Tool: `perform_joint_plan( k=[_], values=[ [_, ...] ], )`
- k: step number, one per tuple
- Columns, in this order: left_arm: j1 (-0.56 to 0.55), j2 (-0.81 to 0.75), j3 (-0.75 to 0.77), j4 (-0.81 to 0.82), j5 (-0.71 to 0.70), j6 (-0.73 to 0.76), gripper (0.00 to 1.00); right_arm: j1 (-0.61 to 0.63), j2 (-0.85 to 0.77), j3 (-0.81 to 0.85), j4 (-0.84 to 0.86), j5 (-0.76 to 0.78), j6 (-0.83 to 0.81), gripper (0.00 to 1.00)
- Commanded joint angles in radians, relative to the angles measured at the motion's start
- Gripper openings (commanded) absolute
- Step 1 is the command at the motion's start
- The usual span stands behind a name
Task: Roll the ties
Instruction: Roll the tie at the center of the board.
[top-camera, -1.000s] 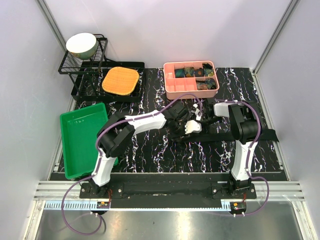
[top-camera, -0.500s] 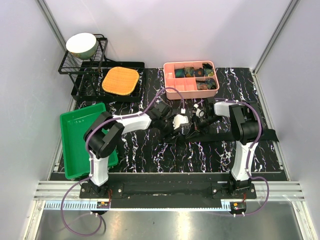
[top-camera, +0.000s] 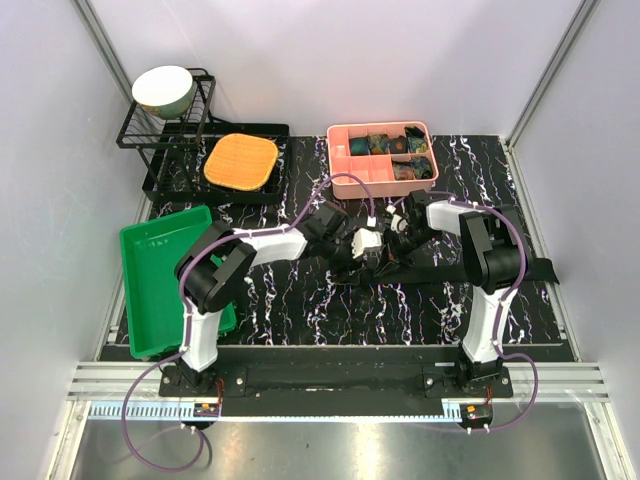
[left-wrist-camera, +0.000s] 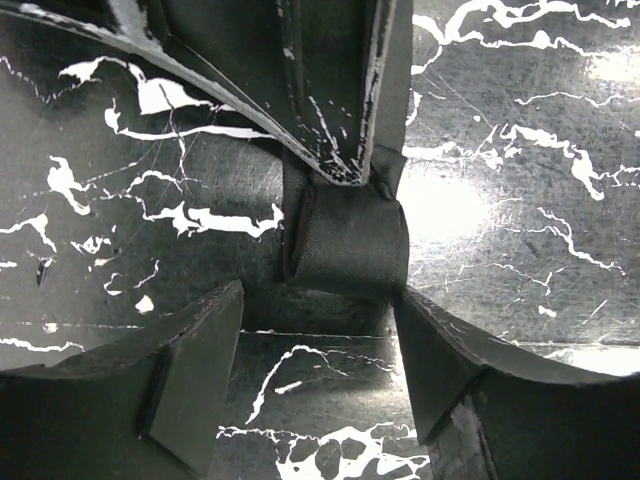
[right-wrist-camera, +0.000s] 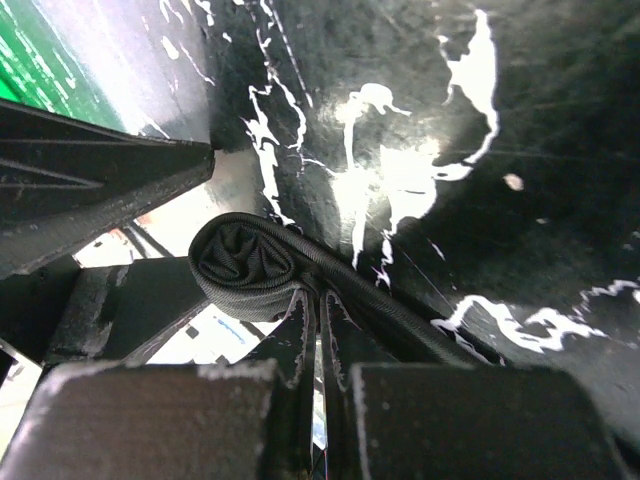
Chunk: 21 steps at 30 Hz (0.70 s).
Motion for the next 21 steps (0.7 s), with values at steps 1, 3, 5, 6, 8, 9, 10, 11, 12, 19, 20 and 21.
perform_joint_plan(
  k=[1,3,5,6,8,9,10,11,12,19,20,21],
  values=[
    [-0.019,0.023,0.011,-0.004,0.034,0.046,0.68,0.011,0.017,-0.007,0.044,0.317,-0.033,0.0],
    [-0.022,0.028,0.014,-0.005,0.042,0.045,0.65,0.011,0.023,-0.007,0.042,0.317,-0.03,0.0],
    [-0.023,0.025,0.014,0.008,0.042,0.034,0.6,0.011,0.03,-0.005,0.038,0.308,-0.025,0.0],
    [-0.022,0.022,0.008,0.022,0.043,0.026,0.6,0.012,0.034,-0.008,0.038,0.306,-0.025,0.0],
    [-0.025,0.019,0.007,0.036,0.043,0.016,0.58,0.012,0.037,-0.013,0.039,0.299,-0.025,0.0],
    [-0.026,0.02,0.017,0.041,0.04,0.013,0.56,0.012,0.042,-0.014,0.041,0.296,-0.025,0.0],
    [-0.031,0.02,0.02,0.042,0.04,0.008,0.56,0.012,0.045,-0.014,0.042,0.29,-0.024,0.0],
    [-0.034,0.019,0.023,0.047,0.042,-0.003,0.54,0.012,0.048,-0.014,0.042,0.288,-0.022,0.0],
    [-0.036,0.016,0.032,0.051,0.046,-0.006,0.49,0.012,0.051,-0.013,0.042,0.286,-0.022,0.0],
    [-0.077,0.025,0.086,0.079,0.06,-0.05,0.34,0.012,0.065,-0.005,0.044,0.274,-0.022,0.0],
    [-0.08,0.031,0.099,0.079,0.062,-0.055,0.34,0.014,0.063,-0.004,0.045,0.274,-0.021,0.0],
    [-0.083,0.04,0.106,0.084,0.062,-0.061,0.34,0.014,0.065,-0.007,0.047,0.274,-0.021,0.0]
  ],
)
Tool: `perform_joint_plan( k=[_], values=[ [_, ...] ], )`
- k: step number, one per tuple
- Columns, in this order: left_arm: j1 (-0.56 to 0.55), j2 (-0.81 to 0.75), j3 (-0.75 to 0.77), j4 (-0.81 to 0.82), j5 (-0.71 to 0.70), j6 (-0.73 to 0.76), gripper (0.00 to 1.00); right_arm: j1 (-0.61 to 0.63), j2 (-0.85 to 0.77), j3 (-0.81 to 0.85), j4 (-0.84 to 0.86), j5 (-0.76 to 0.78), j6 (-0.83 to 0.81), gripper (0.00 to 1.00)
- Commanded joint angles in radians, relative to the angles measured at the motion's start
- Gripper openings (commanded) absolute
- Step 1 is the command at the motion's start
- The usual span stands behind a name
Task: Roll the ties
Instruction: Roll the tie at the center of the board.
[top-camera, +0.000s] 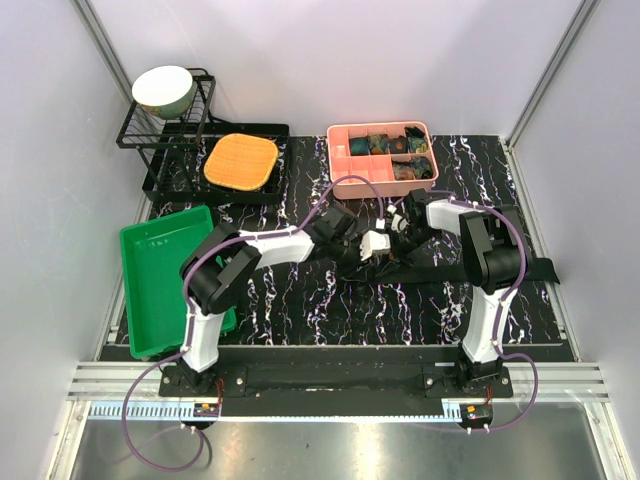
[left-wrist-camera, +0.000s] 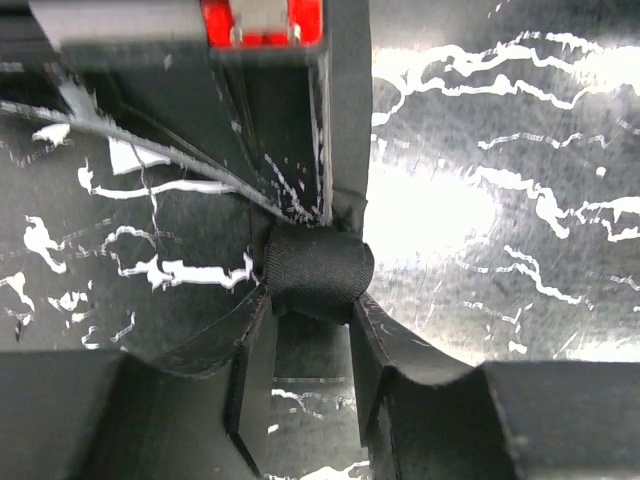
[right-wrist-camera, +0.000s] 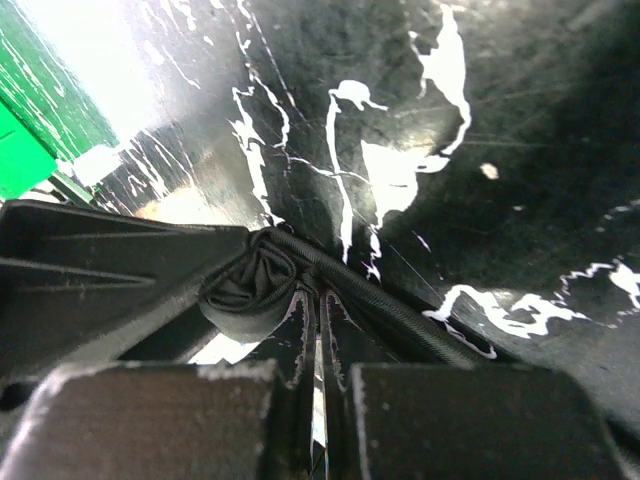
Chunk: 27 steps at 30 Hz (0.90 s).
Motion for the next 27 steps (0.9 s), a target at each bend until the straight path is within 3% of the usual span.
perform_joint_plan(
  k=[1,9,19,26,27],
  values=[
    [-0.042,0.033,0.077,0.078,0.059,-0.048,0.36,0.005,0.071,-0.02,0.067,0.232,-0.036,0.0],
    [-0.048,0.115,0.123,0.11,0.099,-0.126,0.41,0.005,0.074,-0.033,0.09,0.209,-0.022,0.0],
    [-0.045,0.13,0.039,0.213,0.188,-0.189,0.44,0.005,0.078,-0.044,0.107,0.18,-0.015,0.0],
    [-0.065,0.124,0.013,0.156,0.021,-0.076,0.47,0.005,0.1,-0.041,0.121,0.126,-0.001,0.0],
    [-0.068,0.128,0.024,0.121,0.004,-0.05,0.43,0.006,0.101,-0.041,0.122,0.126,0.001,0.0]
  ],
)
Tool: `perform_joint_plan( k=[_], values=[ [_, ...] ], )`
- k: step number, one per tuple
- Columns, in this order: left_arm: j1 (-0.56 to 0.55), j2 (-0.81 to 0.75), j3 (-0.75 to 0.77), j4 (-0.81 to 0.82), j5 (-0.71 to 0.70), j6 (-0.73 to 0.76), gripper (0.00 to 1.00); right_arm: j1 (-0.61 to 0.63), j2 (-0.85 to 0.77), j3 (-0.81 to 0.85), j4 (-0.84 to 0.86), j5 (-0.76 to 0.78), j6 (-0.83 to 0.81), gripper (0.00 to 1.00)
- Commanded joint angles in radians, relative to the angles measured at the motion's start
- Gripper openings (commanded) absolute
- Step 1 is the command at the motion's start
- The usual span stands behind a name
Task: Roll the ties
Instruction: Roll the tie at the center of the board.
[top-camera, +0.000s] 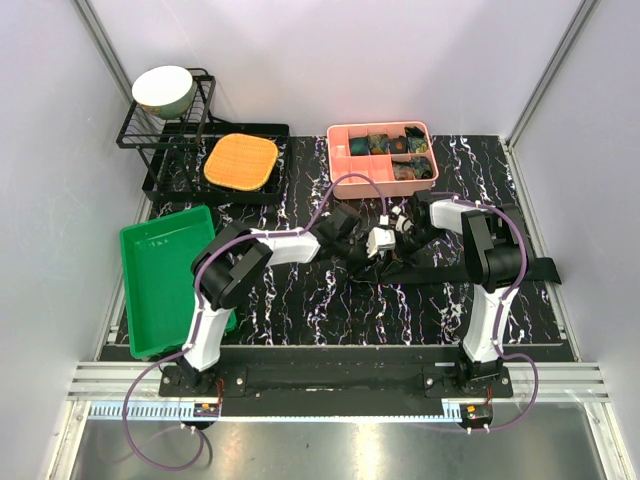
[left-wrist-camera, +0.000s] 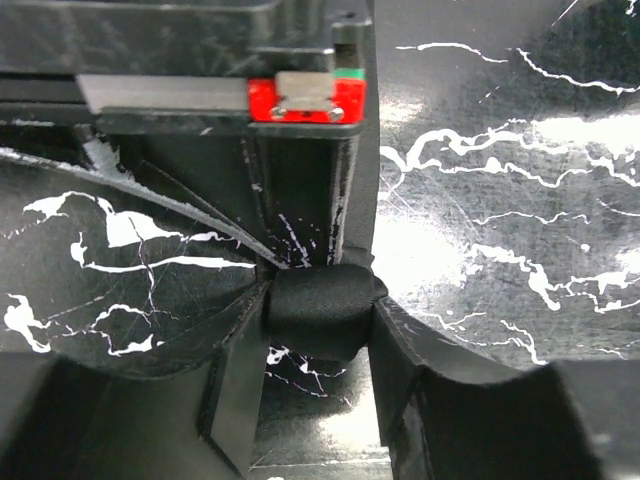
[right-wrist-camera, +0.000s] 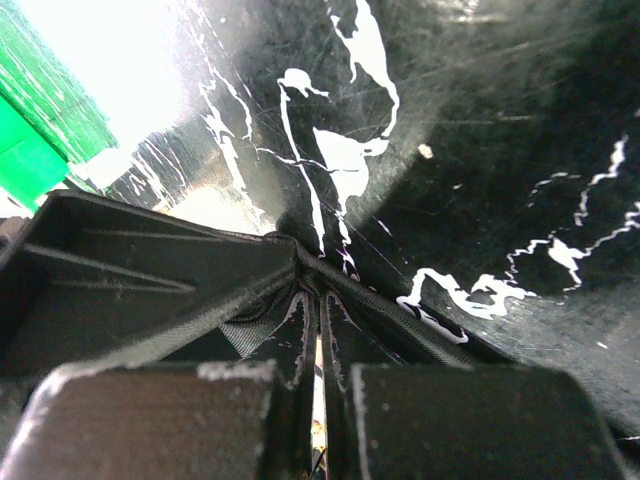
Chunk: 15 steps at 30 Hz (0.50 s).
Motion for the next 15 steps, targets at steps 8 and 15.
perform_joint_plan(
  k=[8,15],
  values=[
    [-0.07,0.043,-0.014,-0.086,-0.137,0.105,0.37,0.03,0.084,-0.053,0.178,0.11,0.018,0.0],
    [-0.093,0.066,0.027,-0.251,-0.335,0.121,0.27,0.026,0.075,-0.053,0.192,0.053,0.023,0.0]
  ],
)
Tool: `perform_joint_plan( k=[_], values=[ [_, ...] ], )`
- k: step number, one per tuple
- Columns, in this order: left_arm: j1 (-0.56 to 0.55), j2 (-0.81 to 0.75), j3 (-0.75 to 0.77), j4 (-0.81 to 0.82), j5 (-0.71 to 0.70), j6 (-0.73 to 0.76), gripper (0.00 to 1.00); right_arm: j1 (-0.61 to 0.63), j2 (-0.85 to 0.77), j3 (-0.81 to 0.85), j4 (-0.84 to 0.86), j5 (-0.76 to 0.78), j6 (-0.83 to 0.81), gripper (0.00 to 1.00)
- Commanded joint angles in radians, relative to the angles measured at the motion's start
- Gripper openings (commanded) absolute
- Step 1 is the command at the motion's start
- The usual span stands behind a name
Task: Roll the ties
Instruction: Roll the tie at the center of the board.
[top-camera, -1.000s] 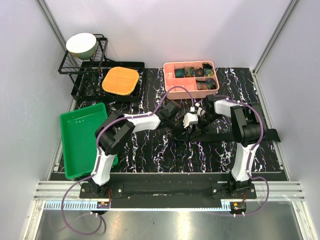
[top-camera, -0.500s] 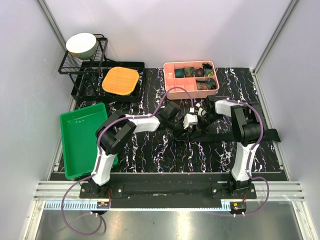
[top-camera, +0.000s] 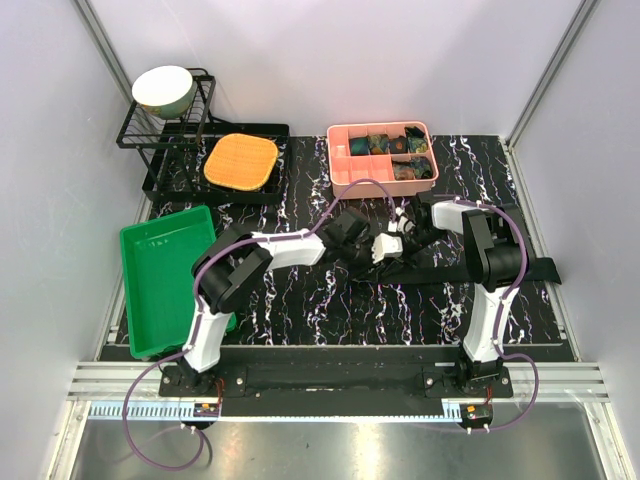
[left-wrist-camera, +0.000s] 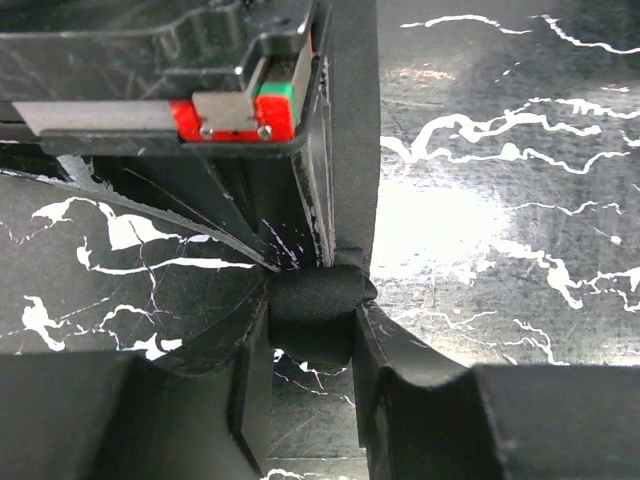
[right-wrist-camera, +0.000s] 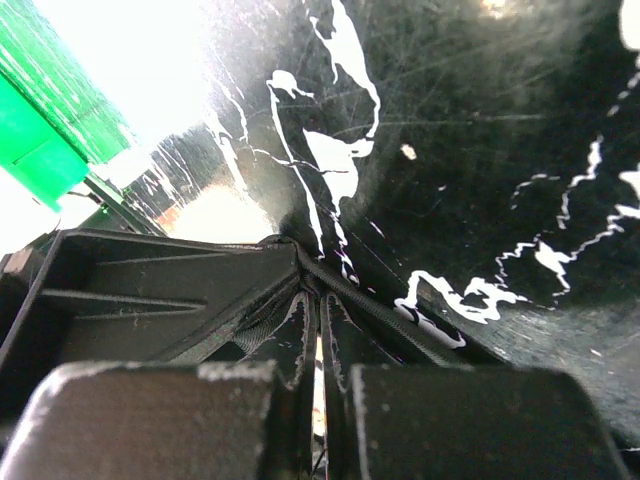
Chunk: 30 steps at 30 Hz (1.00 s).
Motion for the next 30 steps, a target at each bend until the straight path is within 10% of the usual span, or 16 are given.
perform_joint_plan(
  k=[1,19,30],
  values=[
    [-0.047,0.081,0.004,-0.187,-0.227,0.034,0.25,0.041,0.051,-0.034,0.166,0.082,0.001,0.0],
    [-0.05,0.095,0.067,-0.502,-0.35,0.09,0.07,-0.092,-0.068,0.013,0.02,-0.206,-0.067,0.41],
    [-0.061,0.121,0.108,-0.551,-0.384,0.097,0.08,-0.029,-0.059,-0.04,0.126,-0.245,-0.006,0.41]
  ],
)
